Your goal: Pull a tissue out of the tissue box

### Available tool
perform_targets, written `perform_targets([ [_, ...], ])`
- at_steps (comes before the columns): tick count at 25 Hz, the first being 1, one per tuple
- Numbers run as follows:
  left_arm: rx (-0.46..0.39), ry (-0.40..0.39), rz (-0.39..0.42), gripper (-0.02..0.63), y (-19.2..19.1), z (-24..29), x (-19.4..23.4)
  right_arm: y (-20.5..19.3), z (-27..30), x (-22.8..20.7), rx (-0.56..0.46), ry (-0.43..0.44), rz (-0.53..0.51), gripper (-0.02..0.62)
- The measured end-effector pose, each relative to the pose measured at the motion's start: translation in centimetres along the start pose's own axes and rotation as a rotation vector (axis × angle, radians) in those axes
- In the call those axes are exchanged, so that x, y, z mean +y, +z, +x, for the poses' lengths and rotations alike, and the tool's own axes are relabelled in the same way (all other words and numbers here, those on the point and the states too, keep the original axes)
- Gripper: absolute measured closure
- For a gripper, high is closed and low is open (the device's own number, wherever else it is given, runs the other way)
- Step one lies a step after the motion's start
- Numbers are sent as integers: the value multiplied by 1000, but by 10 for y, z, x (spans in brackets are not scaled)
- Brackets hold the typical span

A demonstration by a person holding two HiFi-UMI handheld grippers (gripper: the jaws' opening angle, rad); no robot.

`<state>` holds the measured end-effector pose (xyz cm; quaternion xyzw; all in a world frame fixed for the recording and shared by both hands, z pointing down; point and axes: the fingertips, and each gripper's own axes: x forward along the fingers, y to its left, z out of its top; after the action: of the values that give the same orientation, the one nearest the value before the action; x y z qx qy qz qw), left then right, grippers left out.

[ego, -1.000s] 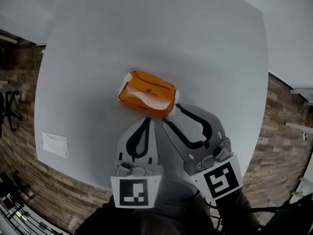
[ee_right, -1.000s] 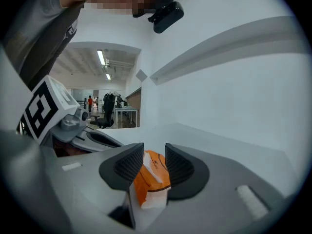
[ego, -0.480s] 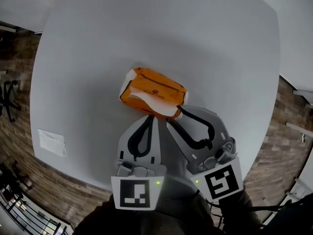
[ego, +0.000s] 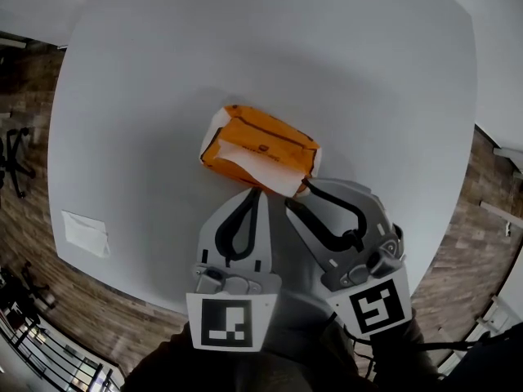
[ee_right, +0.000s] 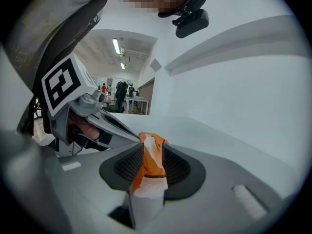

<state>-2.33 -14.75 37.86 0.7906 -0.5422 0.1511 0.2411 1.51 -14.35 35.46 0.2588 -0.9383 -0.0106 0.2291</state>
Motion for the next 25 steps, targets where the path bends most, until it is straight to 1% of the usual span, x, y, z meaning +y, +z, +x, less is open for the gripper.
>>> perform_targets([
  [4,2,4,-8,606,-1,1,2,3,1,-2,-12,-6,-19,482],
  [9,11,-5,0,606,-3,5,0,-4,13,1,31,-3,-81,482],
  [13,15,1,-19,606,-4,8,1,-8,17,0,54,-5,-88,486],
  [14,12,1,-20,606,-3,9,1,-9,17,0,55,-9,-87,501],
  [17,18,-1,-16,606,-5,10,2,-6,17,-4,42,-30,-80,588],
  [22,24,-11,6,606,-7,14,2,4,15,-3,-4,-25,-75,592],
  [25,22,-20,-13,606,-8,18,1,14,13,1,-33,-17,-65,592],
])
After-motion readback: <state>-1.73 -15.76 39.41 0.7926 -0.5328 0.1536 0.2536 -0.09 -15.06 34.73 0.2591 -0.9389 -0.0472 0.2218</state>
